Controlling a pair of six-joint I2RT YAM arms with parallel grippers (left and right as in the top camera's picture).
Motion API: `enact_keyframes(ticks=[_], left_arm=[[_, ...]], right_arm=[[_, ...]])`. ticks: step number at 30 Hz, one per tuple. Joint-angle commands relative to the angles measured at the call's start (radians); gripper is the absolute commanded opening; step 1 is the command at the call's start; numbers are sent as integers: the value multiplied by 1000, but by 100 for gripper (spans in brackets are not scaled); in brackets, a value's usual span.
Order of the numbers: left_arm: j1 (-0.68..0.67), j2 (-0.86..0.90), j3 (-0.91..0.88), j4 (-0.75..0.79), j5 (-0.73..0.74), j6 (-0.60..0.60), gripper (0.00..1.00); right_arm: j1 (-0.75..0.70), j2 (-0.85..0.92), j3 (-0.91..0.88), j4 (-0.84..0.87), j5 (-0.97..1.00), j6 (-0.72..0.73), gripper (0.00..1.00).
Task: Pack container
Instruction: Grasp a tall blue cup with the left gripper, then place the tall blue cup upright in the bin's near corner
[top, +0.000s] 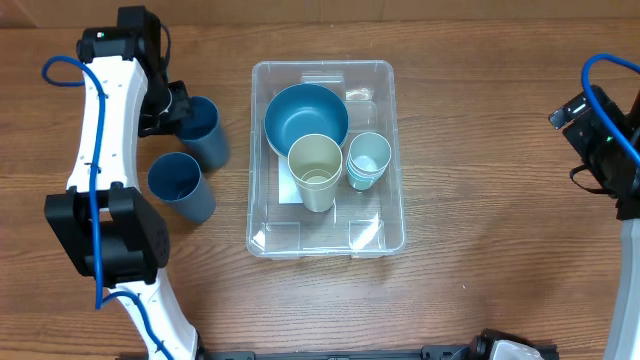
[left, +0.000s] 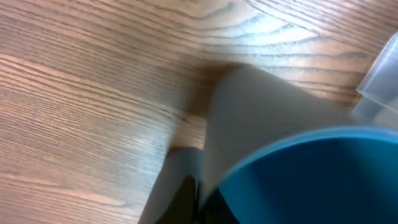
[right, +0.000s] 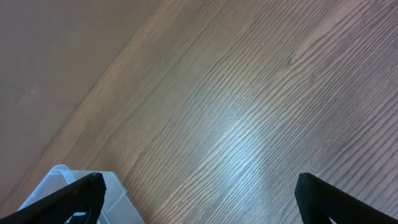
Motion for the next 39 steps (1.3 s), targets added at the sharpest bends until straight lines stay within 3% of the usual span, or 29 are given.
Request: enact_keyframes(ticks=[1,6,12,16,21,26,29,39], left_arm=[[34,8,21,13,-6,-17,4],[52,-185,294,-84,55,17,4],[-163,-494,379,-256,64,74,4],[-238,-620,314,-271,94,89,4],[-251,-792,18,-271,248,85,4],[-259,-835,-210,-270,288,110,4],[-309,-835,-252,-241,274,114,4],[-693,-663,-258,-88,79,-21,4]], right_arm=[[-5,-6,7,4,6,4,100],[-5,-6,7,4,6,4,100],[-5,-6,7,4,6,4,100],[-5,-6,7,4,6,4,100],[-5,-6,7,4,6,4,100],[-5,-6,7,4,6,4,100],[-5,-6,7,4,6,4,100],[-5,-6,7,4,6,4,100]])
